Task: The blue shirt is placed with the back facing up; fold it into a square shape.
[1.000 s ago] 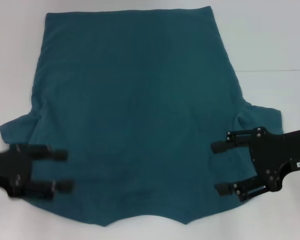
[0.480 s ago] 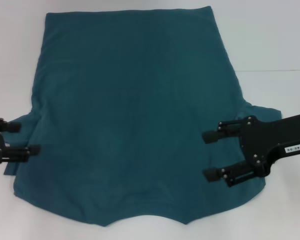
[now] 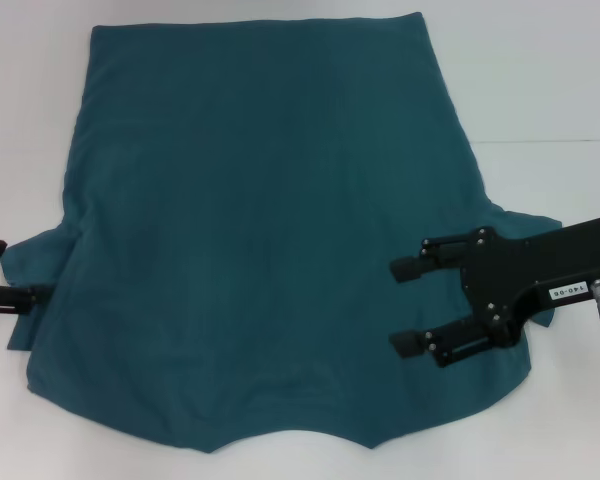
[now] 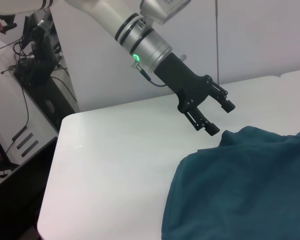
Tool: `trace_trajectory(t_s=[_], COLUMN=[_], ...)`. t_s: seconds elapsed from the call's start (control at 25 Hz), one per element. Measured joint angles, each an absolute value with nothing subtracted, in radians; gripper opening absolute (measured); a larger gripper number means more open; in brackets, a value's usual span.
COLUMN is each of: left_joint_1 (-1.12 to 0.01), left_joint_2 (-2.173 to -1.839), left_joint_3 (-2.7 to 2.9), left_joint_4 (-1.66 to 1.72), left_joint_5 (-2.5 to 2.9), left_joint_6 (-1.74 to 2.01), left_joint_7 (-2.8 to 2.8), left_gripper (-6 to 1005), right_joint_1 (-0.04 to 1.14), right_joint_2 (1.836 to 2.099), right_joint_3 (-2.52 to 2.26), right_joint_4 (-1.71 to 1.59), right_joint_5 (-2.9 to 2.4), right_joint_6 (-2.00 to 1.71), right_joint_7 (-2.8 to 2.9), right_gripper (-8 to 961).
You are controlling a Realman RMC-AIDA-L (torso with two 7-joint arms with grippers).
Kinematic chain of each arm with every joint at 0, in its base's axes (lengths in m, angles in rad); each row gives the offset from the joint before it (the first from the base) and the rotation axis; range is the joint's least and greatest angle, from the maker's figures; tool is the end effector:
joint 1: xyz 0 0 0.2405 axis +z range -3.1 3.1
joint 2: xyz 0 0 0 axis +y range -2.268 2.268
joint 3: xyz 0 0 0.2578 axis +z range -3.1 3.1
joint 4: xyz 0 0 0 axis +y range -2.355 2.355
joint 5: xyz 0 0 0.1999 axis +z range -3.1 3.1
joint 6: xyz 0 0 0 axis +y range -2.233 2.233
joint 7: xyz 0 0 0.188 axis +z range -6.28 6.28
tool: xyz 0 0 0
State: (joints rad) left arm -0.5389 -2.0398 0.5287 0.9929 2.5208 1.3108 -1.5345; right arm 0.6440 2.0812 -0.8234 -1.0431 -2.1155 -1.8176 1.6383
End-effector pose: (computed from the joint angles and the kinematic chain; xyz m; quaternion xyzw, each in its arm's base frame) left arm -0.3381 0.3832 0.0572 -0.9128 -0.2371 0.0438 0.3296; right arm 0.1677 0.3368 -0.0123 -0.9845 0.0986 0.1433 0.0215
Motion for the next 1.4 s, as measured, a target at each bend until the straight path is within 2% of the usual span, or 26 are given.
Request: trace_trajectory(t_s=[0.48,0.84,1.08,1.28,1.4], left_joint_1=[-0.569,-0.572,-0.568,-0.568,-0.568], left_joint_2=[-2.03,-2.044,-2.057,-2.057,-2.058], left_joint_3=[0.567,0.623,0.645,0.652,0.655], left_joint_4=[0.889,0.863,0.865,0.864,0.863], left_joint_5=[2.587,2.602,2.608,2.614,2.616], left_joint_6=[1.157,1.048,1.048,1.047,1.046], left_joint_7=[-1.531,-1.528,-1.528,-1.528,-1.524], left_gripper=[836,831,726,715,667], right_joint_1=[0.65,0.652,0.649,0.649,0.65], right_joint_2=[2.086,2.086,2.086,2.086,2.086], right_joint_3=[-0.832,-0.836,-0.836,-0.836,-0.836], right_joint_4=[-1.034,-1.031,-1.031,-1.031,-1.031], right_joint_5=[-2.113,-2.111,-2.11,-2.11,-2.11], right_joint_6=[-1.804,-1.802,-1.801,-1.799,-1.796], right_joint_7=[1.641,1.644,1.647,1.647,1.648], right_gripper=[924,924,925,925,925])
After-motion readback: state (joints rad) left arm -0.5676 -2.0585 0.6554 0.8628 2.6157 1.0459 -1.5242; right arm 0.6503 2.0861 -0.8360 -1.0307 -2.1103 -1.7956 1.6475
